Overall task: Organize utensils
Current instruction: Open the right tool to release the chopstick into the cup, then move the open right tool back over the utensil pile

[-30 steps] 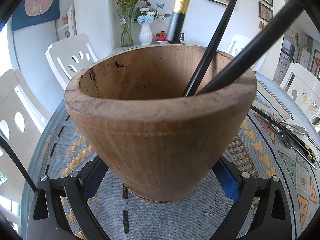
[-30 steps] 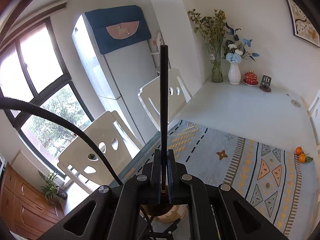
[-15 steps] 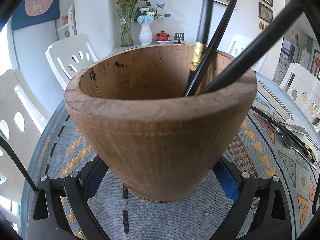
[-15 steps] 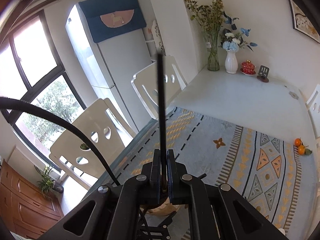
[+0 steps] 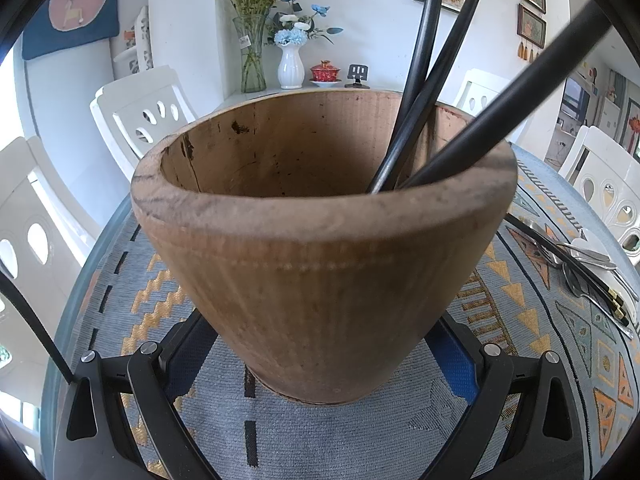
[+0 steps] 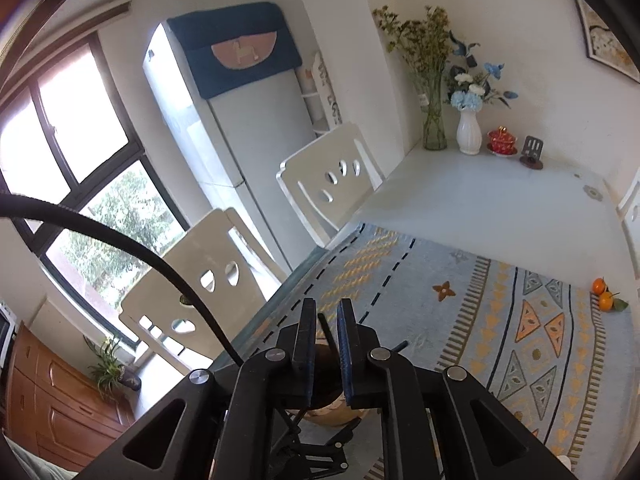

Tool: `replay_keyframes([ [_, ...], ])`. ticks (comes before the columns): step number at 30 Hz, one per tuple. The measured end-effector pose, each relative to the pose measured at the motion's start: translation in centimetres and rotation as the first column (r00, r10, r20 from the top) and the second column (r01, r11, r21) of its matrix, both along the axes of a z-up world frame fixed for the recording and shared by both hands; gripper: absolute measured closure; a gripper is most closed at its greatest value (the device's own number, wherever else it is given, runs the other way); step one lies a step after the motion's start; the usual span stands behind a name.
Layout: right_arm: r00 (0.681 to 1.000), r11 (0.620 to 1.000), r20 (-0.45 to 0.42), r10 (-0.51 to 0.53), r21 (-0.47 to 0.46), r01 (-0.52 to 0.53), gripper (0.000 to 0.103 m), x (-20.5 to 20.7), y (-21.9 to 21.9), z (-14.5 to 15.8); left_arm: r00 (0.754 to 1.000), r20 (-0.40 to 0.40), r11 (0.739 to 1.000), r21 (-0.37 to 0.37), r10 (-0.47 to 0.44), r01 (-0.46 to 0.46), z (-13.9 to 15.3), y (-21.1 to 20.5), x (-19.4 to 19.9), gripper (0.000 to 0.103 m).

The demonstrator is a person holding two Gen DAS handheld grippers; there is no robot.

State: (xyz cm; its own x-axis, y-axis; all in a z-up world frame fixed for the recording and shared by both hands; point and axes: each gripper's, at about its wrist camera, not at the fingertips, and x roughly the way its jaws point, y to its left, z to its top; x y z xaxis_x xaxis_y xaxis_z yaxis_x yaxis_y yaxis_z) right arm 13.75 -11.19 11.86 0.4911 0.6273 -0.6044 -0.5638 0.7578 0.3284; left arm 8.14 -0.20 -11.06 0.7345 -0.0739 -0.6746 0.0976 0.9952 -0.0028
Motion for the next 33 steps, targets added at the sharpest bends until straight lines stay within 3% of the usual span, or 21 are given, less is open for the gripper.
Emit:
replay_keyframes([
  [7, 0.997, 0.997, 0.041, -0.070, 0.041, 0.068, 0.090, -0.6, -3.3, 1.5, 1.000, 0.000, 1.000, 0.002, 0.001, -0.001, 0.0, 0.0, 0.0, 0.005],
  [12, 0.988, 0.990, 0.061, -0.141, 0.037, 0.139, 0.078, -1.1, -6.0, 1.6, 1.000, 0.001, 1.000, 0.003, 0.001, -0.001, 0.1, -0.1, 0.0, 0.005],
  [17, 0.978, 0.979, 0.023, -0.206, 0.007, 0.206, 0.077, -1.0, -9.0, 0.3, 1.000, 0.001, 1.000, 0.004, 0.001, -0.001, 0.1, -0.2, 0.0, 0.005],
  [23, 0.955, 0.957, -0.089, -0.282, -0.090, 0.275, 0.077, -0.8, -12.5, -3.9, 1.000, 0.001, 1.000, 0.004, 0.001, -0.001, 0.1, -0.1, 0.0, 0.005],
  [28, 0.921, 0.950, -0.249, -0.299, -0.167, 0.263, 0.077, -0.7, -14.4, -9.2, 1.000, 0.003, 1.000, 0.005, 0.002, -0.002, 0.1, -0.1, 0.0, 0.005],
  [30, 0.901, 0.937, -0.301, -0.311, -0.256, 0.238, 0.077, -1.0, -14.4, -12.1, 1.000, 0.002, 1.000, 0.003, 0.001, -0.001, 0.1, -0.1, 0.0, 0.005],
  [33, 0.892, 0.913, -0.314, -0.326, -0.348, 0.211, 0.077, -1.6, -14.5, -14.6, 1.000, 0.000, 1.000, -0.001, 0.001, -0.001, 0.0, -0.1, 0.1, 0.005],
])
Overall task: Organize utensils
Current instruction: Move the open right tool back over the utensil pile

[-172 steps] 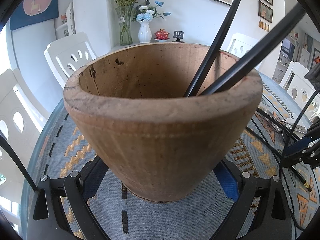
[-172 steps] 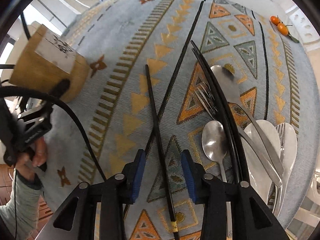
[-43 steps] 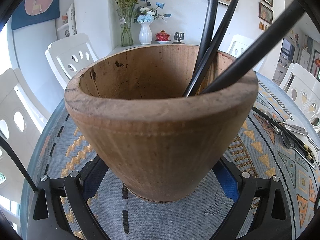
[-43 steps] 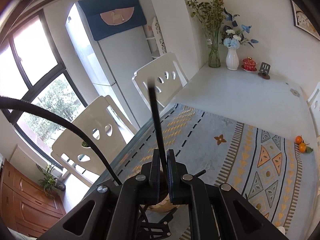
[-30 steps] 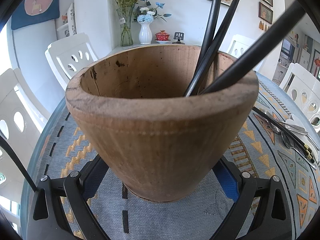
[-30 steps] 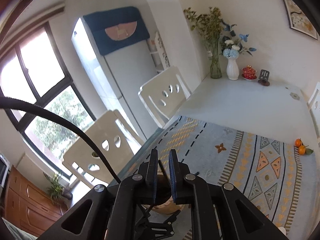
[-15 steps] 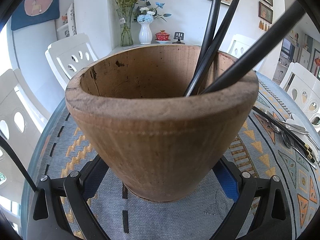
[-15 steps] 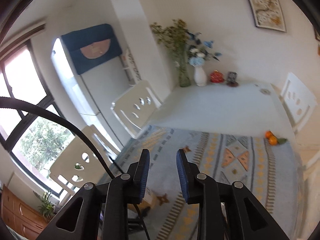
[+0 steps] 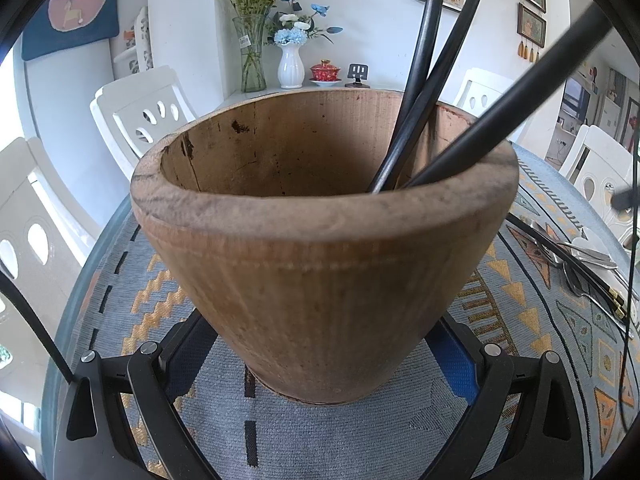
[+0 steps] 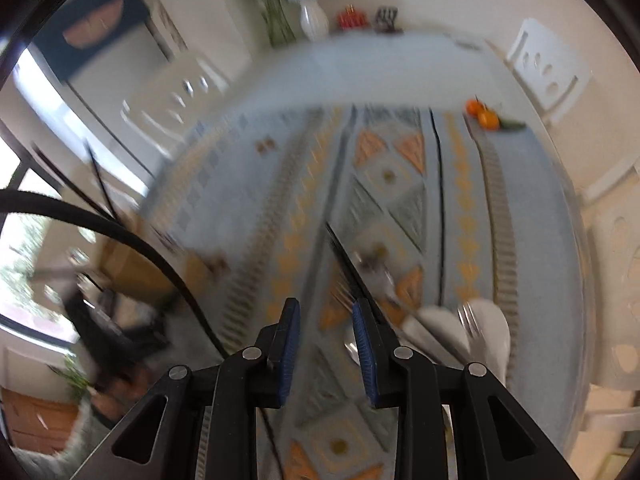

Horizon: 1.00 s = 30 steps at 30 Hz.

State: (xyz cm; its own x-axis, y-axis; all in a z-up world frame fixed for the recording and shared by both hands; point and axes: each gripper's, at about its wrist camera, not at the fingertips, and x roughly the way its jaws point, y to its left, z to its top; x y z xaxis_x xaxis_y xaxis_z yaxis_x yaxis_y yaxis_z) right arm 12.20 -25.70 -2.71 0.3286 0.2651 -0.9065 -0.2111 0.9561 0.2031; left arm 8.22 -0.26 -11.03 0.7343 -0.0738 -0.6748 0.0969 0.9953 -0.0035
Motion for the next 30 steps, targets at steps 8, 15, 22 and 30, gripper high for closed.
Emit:
replay_keyframes([
  [8, 0.998, 0.997, -0.059, -0.003, -0.078, -0.002, 0.077, 0.5, -0.5, -3.6, 1.000, 0.001, 1.000, 0.001, 0.001, -0.001, -0.1, 0.0, 0.0, 0.005],
  [15, 0.996, 0.997, -0.092, 0.001, -0.076, -0.008, 0.077, 2.1, 0.4, -5.7, 1.000, -0.001, 1.000, -0.003, -0.001, 0.001, -0.1, 0.0, 0.0, 0.005],
  [22, 0.995, 0.994, -0.101, 0.013, -0.103, -0.023, 0.077, 3.1, 1.1, -6.8, 1.000, 0.000, 1.000, -0.004, 0.000, 0.000, -0.2, 0.0, 0.0, 0.005],
  [30, 0.993, 0.990, -0.116, 0.031, -0.132, -0.046, 0.077, 3.7, 1.7, -7.7, 1.000, -0.003, 1.000, -0.012, -0.003, 0.003, -0.1, 0.2, 0.0, 0.005],
])
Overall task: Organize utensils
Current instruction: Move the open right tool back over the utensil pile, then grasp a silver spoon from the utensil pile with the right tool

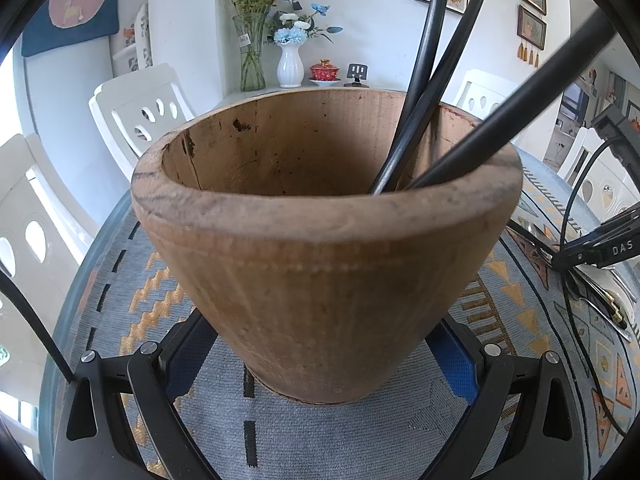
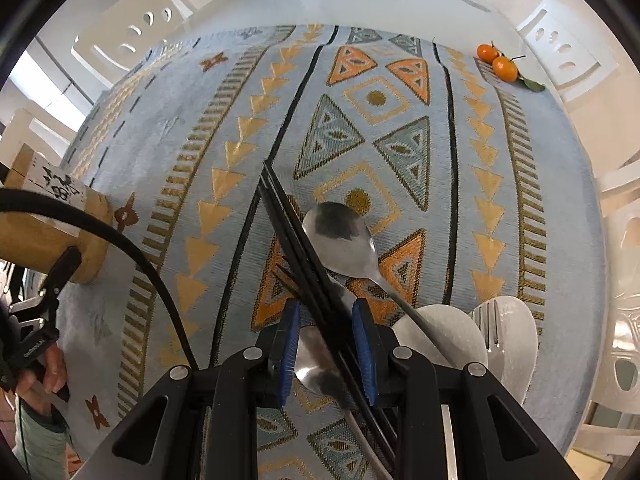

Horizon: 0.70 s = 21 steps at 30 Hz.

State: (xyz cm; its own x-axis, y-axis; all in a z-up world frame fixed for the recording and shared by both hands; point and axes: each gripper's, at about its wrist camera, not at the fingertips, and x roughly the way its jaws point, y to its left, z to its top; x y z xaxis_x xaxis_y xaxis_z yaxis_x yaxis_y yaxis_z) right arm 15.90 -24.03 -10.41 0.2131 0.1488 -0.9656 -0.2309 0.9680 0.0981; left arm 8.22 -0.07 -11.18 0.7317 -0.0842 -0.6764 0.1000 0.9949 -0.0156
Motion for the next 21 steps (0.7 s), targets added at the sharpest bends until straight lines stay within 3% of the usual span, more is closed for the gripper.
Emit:
replay_keyframes([
  [5, 1.000, 1.000, 0.014, -0.003, -0.022, 0.004, 0.081, 0.1, 0.2, -0.1, 1.000, -0.002, 1.000, -0.005, -0.002, 0.002, 0.0, 0.1, 0.1, 0.005],
  [8, 0.999, 0.999, 0.043, 0.005, -0.032, -0.004, 0.094, -0.4, 0.2, 0.8, 1.000, -0.003, 1.000, -0.006, -0.002, 0.002, 0.0, 0.2, 0.1, 0.005],
  [13, 0.998, 1.000, 0.056, 0.020, -0.011, -0.020, 0.098, -1.1, 0.2, 2.0, 1.000, -0.003, 1.000, -0.005, -0.002, 0.002, 0.0, 0.2, 0.1, 0.005],
  [17, 0.999, 0.994, -0.034, -0.005, 0.113, 0.009, 0.098, -1.2, 0.1, 1.5, 1.000, -0.003, 1.000, -0.005, -0.002, 0.002, 0.0, 0.2, 0.1, 0.005],
  [21, 0.989, 0.960, -0.145, -0.002, 0.276, 0.043, 0.098, -1.9, 0.7, 0.7, 1.000, -0.003, 1.000, -0.005, -0.002, 0.002, 0.0, 0.2, 0.1, 0.005],
])
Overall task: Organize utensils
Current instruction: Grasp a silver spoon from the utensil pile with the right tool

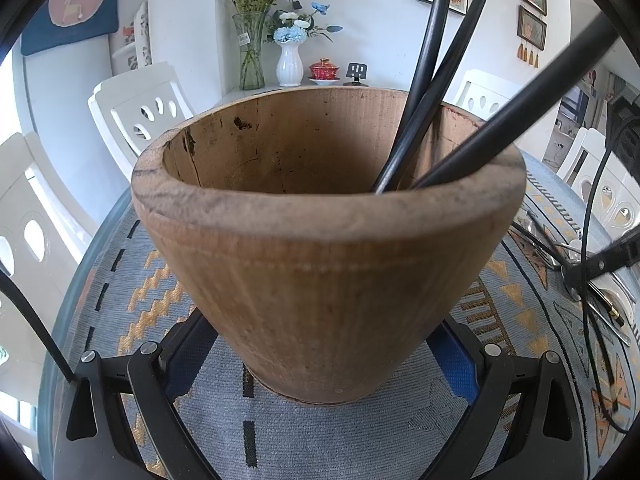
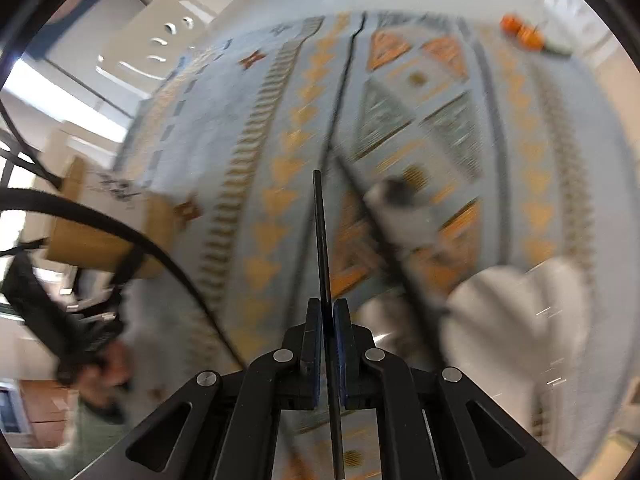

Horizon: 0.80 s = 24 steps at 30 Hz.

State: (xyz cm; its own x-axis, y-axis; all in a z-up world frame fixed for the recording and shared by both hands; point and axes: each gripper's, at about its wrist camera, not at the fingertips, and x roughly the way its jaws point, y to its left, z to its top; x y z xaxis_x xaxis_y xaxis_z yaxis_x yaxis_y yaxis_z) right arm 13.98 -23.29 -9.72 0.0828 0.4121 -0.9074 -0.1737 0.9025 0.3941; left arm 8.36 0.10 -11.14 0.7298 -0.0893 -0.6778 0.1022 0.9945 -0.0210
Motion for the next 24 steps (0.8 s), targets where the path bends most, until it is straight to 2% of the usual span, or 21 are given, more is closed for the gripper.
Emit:
replay_keyframes([
  [10, 0.996, 0.996, -0.049, 0.070, -0.057, -0.073, 0.098, -0.4, 3.5, -2.2, 1.000, 0.000, 1.000, 0.000, 0.000, 0.000, 0.0, 0.0, 0.0, 0.005],
  [19, 0.996, 0.996, -0.069, 0.055, -0.061, -0.059, 0.096, -1.1, 1.4, -1.6, 1.000, 0.000, 1.000, -0.001, 0.000, 0.000, 0.0, 0.0, 0.0, 0.005],
  [24, 0.999, 0.995, -0.049, 0.020, -0.094, -0.025, 0.082, -1.9, -1.2, -0.8, 1.000, 0.000, 1.000, 0.000, 0.000, 0.000, 0.0, 0.0, 0.0, 0.005],
])
